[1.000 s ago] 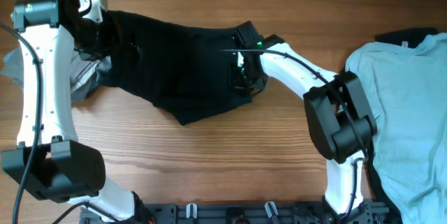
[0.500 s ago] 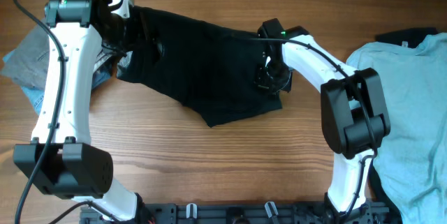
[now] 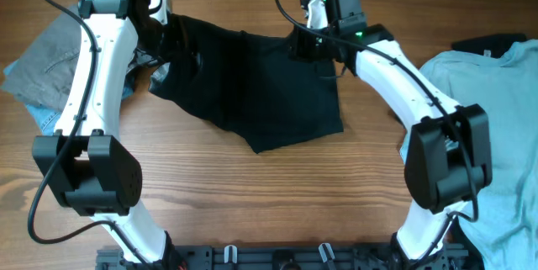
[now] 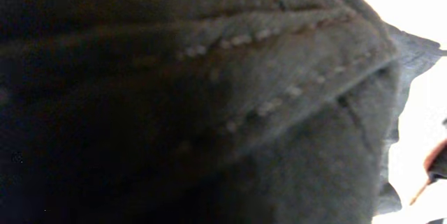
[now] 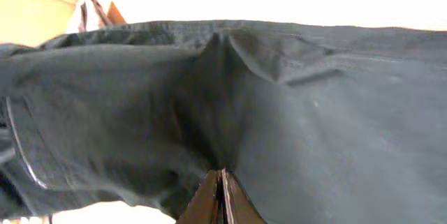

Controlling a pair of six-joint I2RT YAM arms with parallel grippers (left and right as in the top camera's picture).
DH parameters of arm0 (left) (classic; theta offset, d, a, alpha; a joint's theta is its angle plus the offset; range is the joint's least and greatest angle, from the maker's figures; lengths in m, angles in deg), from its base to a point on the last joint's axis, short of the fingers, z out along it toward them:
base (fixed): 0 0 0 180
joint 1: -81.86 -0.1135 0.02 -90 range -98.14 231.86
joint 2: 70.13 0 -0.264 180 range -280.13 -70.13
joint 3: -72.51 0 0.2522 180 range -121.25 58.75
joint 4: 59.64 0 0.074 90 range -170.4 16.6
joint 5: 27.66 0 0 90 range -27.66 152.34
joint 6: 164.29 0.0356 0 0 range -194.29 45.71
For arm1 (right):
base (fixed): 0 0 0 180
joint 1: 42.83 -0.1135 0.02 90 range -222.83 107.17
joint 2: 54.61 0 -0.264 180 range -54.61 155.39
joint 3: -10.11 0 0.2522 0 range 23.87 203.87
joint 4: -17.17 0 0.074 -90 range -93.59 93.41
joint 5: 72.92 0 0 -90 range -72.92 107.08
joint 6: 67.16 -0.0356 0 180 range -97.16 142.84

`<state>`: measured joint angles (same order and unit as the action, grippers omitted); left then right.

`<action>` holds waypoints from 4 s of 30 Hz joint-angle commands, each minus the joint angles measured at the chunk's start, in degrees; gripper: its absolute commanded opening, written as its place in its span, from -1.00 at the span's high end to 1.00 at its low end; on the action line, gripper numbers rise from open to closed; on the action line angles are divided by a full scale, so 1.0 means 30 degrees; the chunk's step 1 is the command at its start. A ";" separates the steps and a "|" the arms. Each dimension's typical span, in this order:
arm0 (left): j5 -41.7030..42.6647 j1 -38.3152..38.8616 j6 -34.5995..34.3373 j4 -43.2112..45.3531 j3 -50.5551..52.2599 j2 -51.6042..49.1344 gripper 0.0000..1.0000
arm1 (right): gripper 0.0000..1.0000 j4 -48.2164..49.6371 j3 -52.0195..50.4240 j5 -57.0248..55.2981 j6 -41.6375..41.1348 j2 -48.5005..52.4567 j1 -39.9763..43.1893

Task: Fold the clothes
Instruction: 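Fold the shorts in half toward the center with both grippers, then release the folded shorts and raise both grippers, then grasp the folded black shorts' edges with both grippers and lift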

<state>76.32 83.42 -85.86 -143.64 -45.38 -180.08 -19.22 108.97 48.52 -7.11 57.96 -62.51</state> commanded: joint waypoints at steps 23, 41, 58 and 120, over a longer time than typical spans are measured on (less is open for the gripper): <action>0.0612 0.6980 -0.0328 0.2645 0.0015 -0.1785 0.57 | 0.89 -0.9588 -0.0029 -0.5209 0.4007 0.1086 0.4874; 0.0590 0.6805 -0.0138 0.0874 -0.4568 -0.0044 -1.00 | -0.54 -0.9748 -0.0029 0.1056 0.9384 0.1086 0.5129; -0.0211 0.3672 -0.0138 -0.0466 -0.4539 0.0364 -1.00 | -0.50 -0.3497 -0.0444 0.2251 0.1173 0.2178 0.2047; 0.1814 0.7133 -0.3271 1.0025 1.2677 -0.0291 0.92 | 0.65 -0.1144 -0.4743 -0.7912 0.1355 -0.0386 0.2463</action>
<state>86.07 105.54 -89.20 -118.35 -13.95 -180.95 -23.09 94.74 32.63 -1.61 50.77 -55.21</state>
